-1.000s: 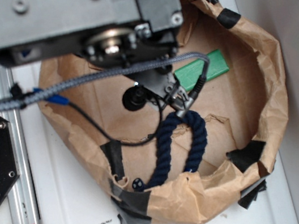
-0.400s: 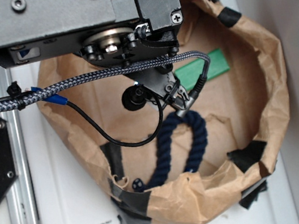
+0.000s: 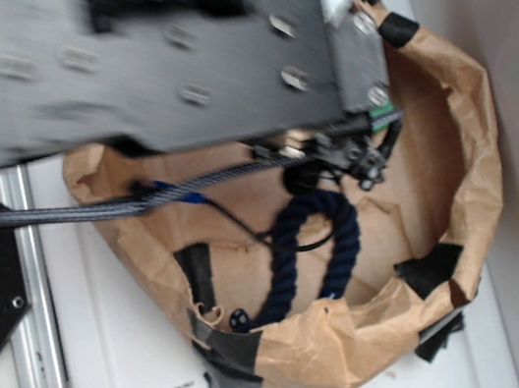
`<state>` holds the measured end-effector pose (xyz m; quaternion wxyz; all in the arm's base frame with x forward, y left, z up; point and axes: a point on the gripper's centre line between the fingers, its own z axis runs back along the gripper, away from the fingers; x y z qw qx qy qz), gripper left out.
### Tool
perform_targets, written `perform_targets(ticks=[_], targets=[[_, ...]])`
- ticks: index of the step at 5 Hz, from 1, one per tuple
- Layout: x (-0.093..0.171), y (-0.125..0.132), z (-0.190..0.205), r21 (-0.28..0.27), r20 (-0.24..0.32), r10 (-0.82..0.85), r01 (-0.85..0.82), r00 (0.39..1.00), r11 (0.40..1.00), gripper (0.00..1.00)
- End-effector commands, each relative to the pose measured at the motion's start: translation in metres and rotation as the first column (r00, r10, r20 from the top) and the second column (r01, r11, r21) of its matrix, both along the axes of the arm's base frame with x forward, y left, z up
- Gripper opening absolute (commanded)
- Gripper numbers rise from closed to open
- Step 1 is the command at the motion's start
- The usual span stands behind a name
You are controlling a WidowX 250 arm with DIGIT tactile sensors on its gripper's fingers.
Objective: Grab the black box.
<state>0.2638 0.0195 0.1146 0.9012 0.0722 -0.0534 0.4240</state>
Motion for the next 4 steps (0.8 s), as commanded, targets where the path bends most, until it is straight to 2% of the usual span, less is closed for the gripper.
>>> perform_targets(ticks=[1,2,4], targets=[[-0.014,0.002,-0.025,0.016,0.058,0.102,-0.104,0.993,0.994,1.00],[-0.024,0.009,-0.040,0.026,0.067,0.100,-0.102,0.993,0.994,1.00],[-0.034,0.038,-0.039,0.056,0.068,0.137,-0.141,0.988,0.988,1.00]])
